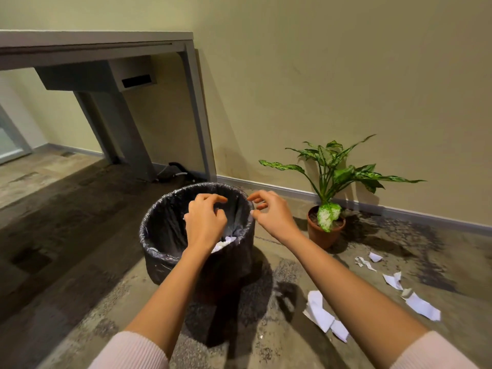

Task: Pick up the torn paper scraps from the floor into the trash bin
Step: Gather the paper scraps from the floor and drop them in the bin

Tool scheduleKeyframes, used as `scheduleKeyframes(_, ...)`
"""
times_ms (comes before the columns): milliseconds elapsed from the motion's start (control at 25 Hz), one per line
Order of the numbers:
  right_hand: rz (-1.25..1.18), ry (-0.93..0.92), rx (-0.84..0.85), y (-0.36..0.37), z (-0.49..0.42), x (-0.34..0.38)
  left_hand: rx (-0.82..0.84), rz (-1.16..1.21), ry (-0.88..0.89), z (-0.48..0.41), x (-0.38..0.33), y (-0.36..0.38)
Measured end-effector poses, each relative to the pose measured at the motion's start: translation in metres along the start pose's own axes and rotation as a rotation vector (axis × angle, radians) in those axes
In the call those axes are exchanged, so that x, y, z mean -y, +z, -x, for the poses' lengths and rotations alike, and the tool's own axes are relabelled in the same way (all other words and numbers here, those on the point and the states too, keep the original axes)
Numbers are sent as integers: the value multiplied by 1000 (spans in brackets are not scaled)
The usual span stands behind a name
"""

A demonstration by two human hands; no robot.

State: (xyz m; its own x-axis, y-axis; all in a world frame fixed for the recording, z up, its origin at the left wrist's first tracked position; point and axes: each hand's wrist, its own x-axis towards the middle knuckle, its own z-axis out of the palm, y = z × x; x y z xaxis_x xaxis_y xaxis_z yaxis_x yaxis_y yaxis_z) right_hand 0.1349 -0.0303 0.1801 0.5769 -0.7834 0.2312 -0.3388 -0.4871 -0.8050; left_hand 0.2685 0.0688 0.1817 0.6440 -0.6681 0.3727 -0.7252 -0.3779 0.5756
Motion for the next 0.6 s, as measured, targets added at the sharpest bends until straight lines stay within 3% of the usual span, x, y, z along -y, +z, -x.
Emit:
scheduleKeyframes(160,94,84,-26,-33,35,-48,-121,90,205,31,-38,31)
scheduleKeyframes(240,129,146,-22,-44,56,-80,-87,127,238,54,-47,54)
scheduleKeyframes(440,225,410,81,-65,111,-166,184,65,198,119,-42,128)
scheduleKeyframes(600,280,495,194,-63,149,-224,425,10,112,161,-26,187)
